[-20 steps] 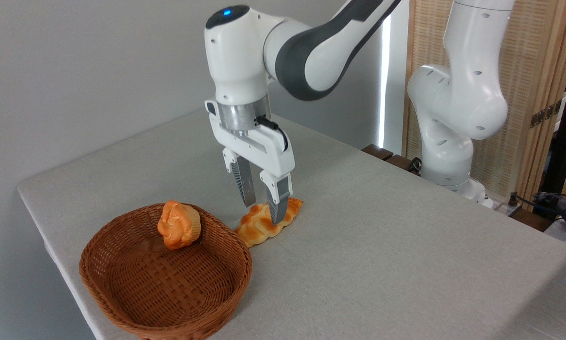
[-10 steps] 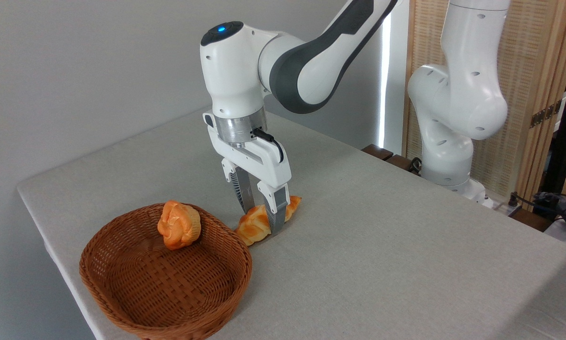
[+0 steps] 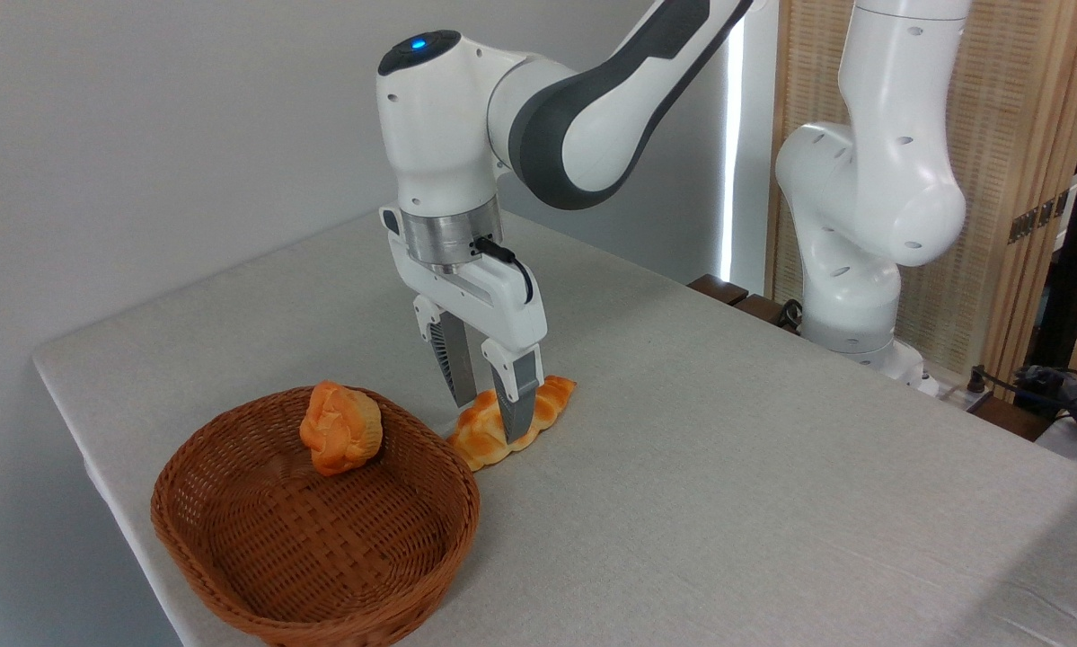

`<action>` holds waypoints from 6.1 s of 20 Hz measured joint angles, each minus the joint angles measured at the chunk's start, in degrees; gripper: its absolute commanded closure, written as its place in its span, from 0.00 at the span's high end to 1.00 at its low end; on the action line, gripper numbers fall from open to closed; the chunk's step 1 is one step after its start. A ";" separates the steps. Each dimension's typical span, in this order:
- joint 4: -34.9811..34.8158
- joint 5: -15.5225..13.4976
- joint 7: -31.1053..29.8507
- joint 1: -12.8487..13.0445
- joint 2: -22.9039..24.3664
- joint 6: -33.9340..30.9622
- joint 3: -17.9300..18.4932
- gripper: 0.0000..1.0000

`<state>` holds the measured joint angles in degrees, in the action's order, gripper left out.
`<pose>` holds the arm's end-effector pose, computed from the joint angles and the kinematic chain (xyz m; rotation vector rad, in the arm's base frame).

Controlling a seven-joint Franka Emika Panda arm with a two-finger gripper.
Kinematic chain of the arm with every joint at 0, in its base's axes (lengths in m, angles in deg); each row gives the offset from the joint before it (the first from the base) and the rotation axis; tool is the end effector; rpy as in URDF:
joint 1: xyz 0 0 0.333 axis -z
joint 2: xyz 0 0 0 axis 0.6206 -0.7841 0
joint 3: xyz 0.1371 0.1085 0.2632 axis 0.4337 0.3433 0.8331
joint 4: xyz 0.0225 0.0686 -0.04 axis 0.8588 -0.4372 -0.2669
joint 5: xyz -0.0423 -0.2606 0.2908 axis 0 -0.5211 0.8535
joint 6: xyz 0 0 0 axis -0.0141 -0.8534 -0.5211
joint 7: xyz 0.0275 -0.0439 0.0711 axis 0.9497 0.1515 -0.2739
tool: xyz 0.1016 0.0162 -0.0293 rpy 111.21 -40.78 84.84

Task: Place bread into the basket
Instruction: 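Close the gripper on the middle of the golden bread roll, then lift the bread roll and carry it over the wicker basket, then lower the bread roll into the basket and open the gripper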

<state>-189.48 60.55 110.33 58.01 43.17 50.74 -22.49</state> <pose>0.4743 -0.1108 0.4178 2.9046 -1.1726 0.0137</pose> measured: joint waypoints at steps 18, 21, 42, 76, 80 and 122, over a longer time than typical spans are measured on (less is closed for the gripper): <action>-0.01 0.50 1.15 0.00 -1.18 0.00 -0.01 0.43; -0.01 0.54 1.18 0.00 -1.18 0.00 -0.01 0.43; 2.18 0.59 1.36 0.16 -0.76 -4.98 -1.55 0.44; 16.90 -2.23 1.35 -1.09 -7.83 16.00 1.07 0.52; 16.90 -2.21 3.58 -1.20 -9.94 19.99 2.57 0.87; 27.03 -2.12 2.22 -0.99 -3.57 -11.23 3.21 1.00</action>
<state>-162.45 58.43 112.55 57.02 39.59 39.51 -19.28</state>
